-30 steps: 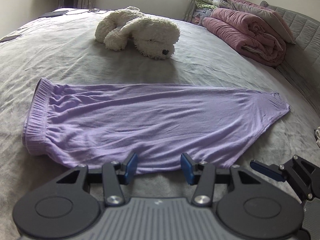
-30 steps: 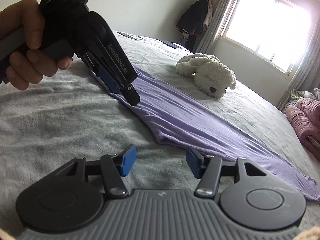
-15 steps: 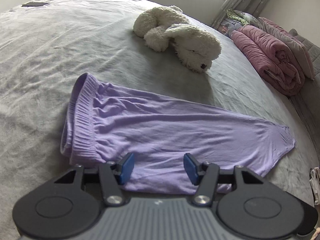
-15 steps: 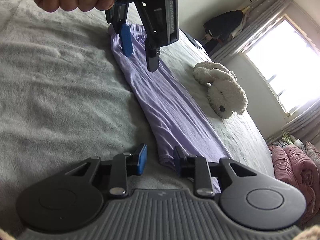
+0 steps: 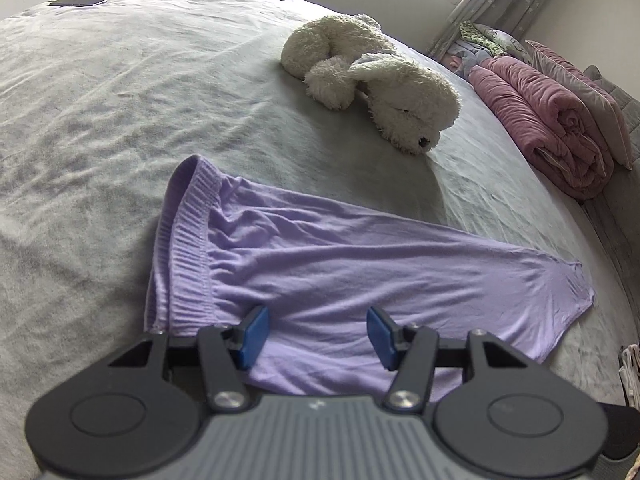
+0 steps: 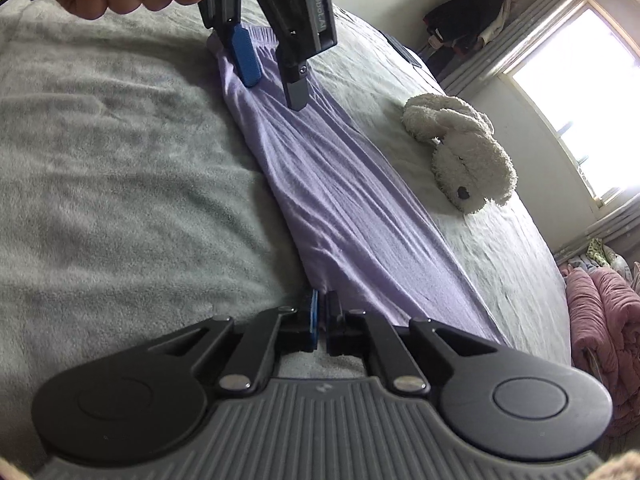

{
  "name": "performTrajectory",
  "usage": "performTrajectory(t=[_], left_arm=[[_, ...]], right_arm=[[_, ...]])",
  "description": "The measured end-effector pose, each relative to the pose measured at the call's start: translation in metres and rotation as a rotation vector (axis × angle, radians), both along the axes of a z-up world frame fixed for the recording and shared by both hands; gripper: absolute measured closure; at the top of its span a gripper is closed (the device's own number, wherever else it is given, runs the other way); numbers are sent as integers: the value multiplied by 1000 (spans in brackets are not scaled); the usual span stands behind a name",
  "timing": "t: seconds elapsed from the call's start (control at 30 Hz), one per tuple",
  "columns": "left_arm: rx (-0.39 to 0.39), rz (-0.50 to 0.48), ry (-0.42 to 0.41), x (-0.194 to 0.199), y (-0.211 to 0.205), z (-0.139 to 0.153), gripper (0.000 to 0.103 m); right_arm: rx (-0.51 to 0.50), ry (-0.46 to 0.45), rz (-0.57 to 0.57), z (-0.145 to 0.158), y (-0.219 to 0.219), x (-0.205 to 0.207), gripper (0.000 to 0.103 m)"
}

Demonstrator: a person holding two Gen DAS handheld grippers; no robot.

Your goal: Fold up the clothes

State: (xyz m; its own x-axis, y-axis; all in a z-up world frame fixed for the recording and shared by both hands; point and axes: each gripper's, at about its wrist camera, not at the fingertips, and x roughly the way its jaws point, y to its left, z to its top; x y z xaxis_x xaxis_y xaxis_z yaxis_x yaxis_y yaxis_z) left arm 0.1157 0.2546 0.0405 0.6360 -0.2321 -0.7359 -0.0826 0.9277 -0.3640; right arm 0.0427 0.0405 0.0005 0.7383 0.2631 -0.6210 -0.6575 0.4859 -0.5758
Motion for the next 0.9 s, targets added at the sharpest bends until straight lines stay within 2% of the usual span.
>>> performTrajectory(t=[0.23,0.5,0.63,0.9], left_arm=[[65,-3,-7,1,-7,1,48],[161,-12,-22,3,-16,3,48],[202,-14,-28,4,-18,2,48],[224,-16,-29,5,-22,1,47]], right_arm=[[49,49,9,10,-5,-11,100],[150,63,-52,8,5,-18,99],[133,50,-51,7,6,-23,99],[92,28,-21,2,1,-30,98]])
